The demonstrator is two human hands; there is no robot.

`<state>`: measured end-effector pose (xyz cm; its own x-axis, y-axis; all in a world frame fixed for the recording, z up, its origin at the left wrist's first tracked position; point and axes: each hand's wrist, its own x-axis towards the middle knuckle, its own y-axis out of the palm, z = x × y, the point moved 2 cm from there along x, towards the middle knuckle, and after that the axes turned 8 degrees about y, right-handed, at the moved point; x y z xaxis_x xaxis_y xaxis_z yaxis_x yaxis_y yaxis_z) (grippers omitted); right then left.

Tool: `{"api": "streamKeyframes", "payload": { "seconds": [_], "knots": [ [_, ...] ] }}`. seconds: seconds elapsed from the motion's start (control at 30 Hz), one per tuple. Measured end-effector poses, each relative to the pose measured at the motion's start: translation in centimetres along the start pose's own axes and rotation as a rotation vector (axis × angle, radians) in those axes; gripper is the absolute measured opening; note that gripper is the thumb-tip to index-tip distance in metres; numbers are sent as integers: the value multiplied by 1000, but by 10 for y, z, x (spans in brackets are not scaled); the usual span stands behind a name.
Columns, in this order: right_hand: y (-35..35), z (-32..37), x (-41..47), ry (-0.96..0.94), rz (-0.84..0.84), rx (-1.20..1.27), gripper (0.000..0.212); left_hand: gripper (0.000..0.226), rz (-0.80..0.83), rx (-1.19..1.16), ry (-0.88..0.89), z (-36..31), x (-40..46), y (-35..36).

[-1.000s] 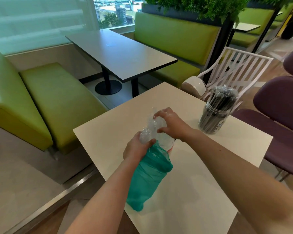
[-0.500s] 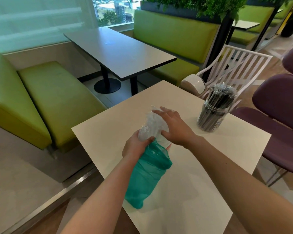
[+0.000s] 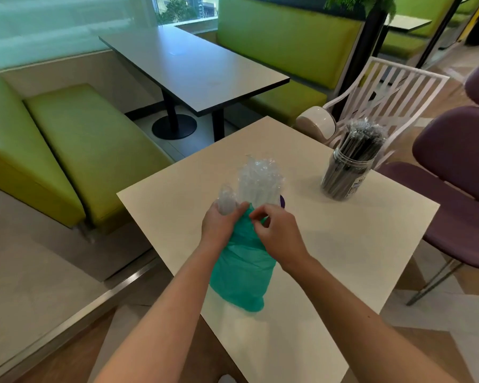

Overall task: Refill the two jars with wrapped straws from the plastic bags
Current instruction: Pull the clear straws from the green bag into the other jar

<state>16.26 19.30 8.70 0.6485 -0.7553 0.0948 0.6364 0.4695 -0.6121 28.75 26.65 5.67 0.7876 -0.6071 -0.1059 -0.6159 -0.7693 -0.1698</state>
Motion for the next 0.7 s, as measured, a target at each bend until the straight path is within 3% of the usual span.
{"api": "streamKeyframes", "payload": {
  "seconds": [0.17,0.27,0.37,0.57,0.7],
  "knots": [
    [5,-1,-3,181,212,64,39,70,154,-301,-123,2,-10,0],
    [8,-1,-4,215,331,160,52,59,234,-380,-168,-1,-18,0],
    [12,-2,-4,224,325,148,53,49,270,-411,-178,-1,-24,0],
    [6,-5,-2,276,327,190,38,47,307,-422,-155,-3,-28,-7],
    [7,-10,2,344,379,222,47,49,312,-402,-146,-1,-31,-8]
  ]
}}
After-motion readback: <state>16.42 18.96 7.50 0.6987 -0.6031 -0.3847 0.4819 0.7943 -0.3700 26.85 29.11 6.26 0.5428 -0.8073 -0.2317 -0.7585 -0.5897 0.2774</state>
